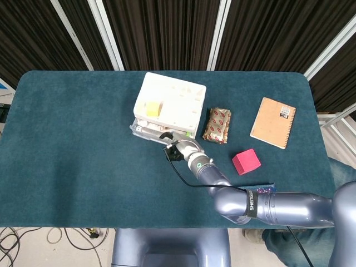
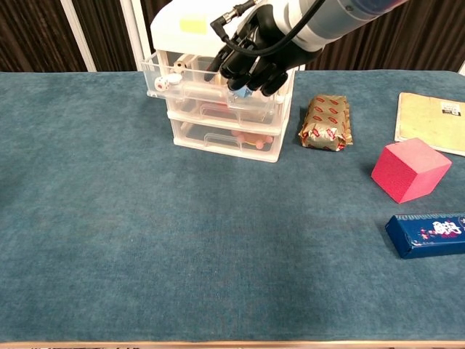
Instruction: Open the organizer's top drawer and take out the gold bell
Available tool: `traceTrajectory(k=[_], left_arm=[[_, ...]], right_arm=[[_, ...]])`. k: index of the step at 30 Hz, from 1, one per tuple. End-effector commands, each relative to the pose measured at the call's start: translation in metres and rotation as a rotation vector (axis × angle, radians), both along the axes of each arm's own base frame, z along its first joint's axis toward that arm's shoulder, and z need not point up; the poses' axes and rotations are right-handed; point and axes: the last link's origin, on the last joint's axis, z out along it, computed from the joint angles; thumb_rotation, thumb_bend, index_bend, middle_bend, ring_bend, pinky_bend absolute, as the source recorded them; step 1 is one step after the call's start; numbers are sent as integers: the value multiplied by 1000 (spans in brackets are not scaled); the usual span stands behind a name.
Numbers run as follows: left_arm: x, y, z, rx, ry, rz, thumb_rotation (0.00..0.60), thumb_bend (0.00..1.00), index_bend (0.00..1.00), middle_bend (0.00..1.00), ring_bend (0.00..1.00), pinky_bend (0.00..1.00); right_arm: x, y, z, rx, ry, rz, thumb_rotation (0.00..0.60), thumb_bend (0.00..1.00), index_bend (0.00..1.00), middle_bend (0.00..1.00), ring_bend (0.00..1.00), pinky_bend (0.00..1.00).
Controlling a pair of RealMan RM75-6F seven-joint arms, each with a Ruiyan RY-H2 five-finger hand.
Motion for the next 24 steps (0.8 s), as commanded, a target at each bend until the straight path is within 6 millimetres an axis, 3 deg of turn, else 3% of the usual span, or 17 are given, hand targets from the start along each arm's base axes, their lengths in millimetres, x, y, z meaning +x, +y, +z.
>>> traceTrajectory(k=[1,24], left_arm=[[0,0,0,0,0,1,600,239,125,0,0,0],[0,0,0,1,2,0,600,239,125,0,0,0]], right_arm=[[0,1,1,13,-5,5,600,832,245,876,1000,968],[6,18,6,68,-20,58,600,832,248,876,1000,969]])
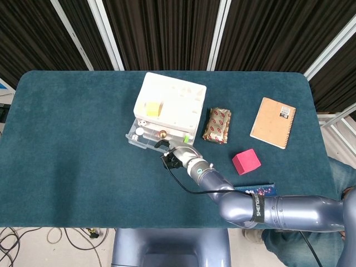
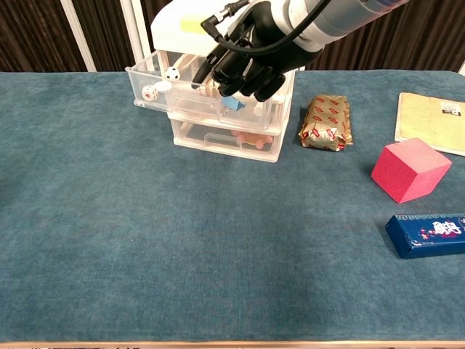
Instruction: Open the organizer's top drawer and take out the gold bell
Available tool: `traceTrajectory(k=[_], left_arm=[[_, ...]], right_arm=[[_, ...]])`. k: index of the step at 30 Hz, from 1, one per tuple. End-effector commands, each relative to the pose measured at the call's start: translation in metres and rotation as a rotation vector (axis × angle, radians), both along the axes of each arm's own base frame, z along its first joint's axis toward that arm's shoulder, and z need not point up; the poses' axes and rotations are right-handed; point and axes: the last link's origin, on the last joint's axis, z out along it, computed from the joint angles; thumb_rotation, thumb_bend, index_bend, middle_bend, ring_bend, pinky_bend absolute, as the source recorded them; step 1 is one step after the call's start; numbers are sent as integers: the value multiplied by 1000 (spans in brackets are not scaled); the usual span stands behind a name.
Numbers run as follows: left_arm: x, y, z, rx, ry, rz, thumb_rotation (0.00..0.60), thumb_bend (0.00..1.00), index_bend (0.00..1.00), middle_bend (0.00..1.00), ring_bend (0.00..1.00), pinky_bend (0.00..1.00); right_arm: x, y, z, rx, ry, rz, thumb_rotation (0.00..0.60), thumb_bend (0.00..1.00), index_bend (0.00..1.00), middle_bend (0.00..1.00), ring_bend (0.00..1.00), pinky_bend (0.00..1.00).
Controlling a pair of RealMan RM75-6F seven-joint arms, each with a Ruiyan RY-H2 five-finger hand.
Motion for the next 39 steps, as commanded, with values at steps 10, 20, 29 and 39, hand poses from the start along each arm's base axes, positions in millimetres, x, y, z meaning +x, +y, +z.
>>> traceTrajectory(k=[10,20,29,39], left_arm=[[0,0,0,1,1,-1,600,239,125,0,0,0],[0,0,0,0,2,-2,600,239,125,0,0,0],[1,0,0,-1,3,0,600,239,125,0,0,0],[1,0,0,-2,0,1,600,239,125,0,0,0]], right_arm=[[3,9,1,27,-2,31,600,832,248,876,1000,968],[3,12,0,35,-2,37,600,831,248,876,1000,969],[4,11,3,23,-9,40,600,787,248,876,1000,968],[-1,-1,34,-124,2,87,600,314,248,843,996,967]])
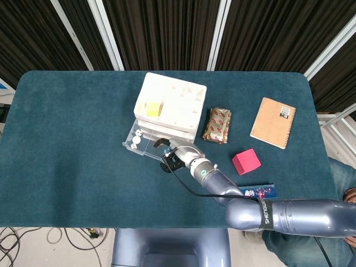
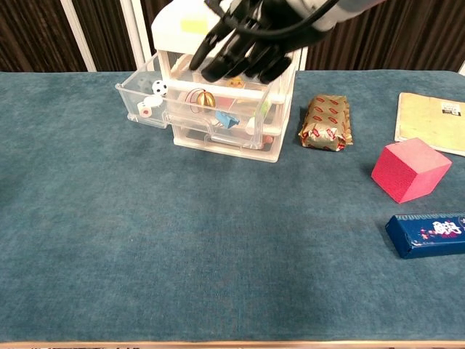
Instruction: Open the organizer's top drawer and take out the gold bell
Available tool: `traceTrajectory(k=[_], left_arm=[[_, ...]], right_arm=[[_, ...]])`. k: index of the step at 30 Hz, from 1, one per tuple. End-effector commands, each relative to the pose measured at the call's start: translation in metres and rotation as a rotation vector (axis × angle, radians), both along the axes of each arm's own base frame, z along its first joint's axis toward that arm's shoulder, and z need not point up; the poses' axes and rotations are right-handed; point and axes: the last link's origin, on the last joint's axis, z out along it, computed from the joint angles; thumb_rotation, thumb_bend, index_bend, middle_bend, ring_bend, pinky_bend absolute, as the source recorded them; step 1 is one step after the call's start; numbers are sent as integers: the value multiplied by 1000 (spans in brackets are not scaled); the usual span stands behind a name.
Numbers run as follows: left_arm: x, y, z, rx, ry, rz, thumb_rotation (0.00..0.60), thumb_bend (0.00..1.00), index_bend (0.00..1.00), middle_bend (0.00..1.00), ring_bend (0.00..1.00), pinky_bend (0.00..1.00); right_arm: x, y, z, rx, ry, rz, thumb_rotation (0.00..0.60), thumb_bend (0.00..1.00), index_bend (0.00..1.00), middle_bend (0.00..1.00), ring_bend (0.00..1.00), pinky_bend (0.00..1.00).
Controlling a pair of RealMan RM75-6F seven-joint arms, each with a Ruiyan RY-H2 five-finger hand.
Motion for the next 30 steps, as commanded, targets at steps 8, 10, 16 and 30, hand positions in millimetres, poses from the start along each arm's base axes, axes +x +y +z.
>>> traceTrajectory(k=[8,10,16,30], left_arm=[[0,0,0,-1,-6,4,600,239,125,0,0,0],[1,0,0,-2,-6,6,600,239,125,0,0,0],[0,0,0,-3,-10,10,600,239,125,0,0,0],[-2,1,0,-6,-12,22,600,239,125,0,0,0]], right_arm=[[-10,-11,26,-242,99,196,600,289,248,807,959,967],[-11,-11,26,-258,107,234,600,275,252,826,971,974],[-10,-23,24,-400,219,396,600,240,286,897,1000,1000],[-2,-34,-8,-532,354,591,600,232,287,934,1000,1000]])
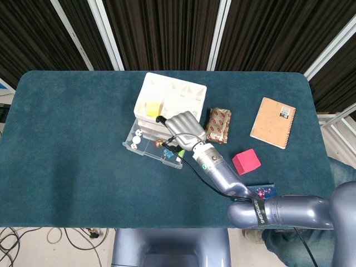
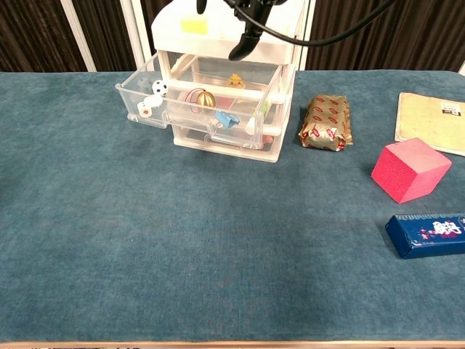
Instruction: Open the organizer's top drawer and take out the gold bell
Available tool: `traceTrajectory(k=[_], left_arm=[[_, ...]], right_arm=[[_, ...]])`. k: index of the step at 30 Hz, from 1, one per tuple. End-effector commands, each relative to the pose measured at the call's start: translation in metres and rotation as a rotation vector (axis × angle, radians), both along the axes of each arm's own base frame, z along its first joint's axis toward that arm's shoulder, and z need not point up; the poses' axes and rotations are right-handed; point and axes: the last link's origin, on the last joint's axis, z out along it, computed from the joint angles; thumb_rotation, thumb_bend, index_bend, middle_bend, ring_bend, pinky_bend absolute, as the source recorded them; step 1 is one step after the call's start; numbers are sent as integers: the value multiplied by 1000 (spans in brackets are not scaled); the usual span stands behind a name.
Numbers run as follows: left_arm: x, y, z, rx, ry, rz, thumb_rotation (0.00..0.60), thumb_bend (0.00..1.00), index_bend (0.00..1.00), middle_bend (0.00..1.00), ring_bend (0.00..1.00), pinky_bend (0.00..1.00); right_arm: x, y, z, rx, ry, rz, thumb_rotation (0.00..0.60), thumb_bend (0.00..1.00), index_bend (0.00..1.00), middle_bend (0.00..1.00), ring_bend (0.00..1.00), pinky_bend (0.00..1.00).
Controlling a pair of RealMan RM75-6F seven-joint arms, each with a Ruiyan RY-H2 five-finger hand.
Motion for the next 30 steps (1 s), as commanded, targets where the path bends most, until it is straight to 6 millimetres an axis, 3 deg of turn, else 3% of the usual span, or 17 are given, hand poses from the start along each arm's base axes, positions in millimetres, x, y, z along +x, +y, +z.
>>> traceTrajectory(k=[1,13,30], left_arm=[[0,0,0,-2,0,2,600,239,125,0,0,0],[-1,0,-1,-12,3,9,600,239,125,0,0,0],[-1,0,-1,-16,-1,14,600,239,125,0,0,0]], right_arm=[[3,3,-11,-12,10,41,600,233,287,934,1000,1000],[14,4,-30,28,-18,35,600,269,290,941,1000,1000],[10,6,-48,111,44,-17,600,269,331,975,1000,1000]])
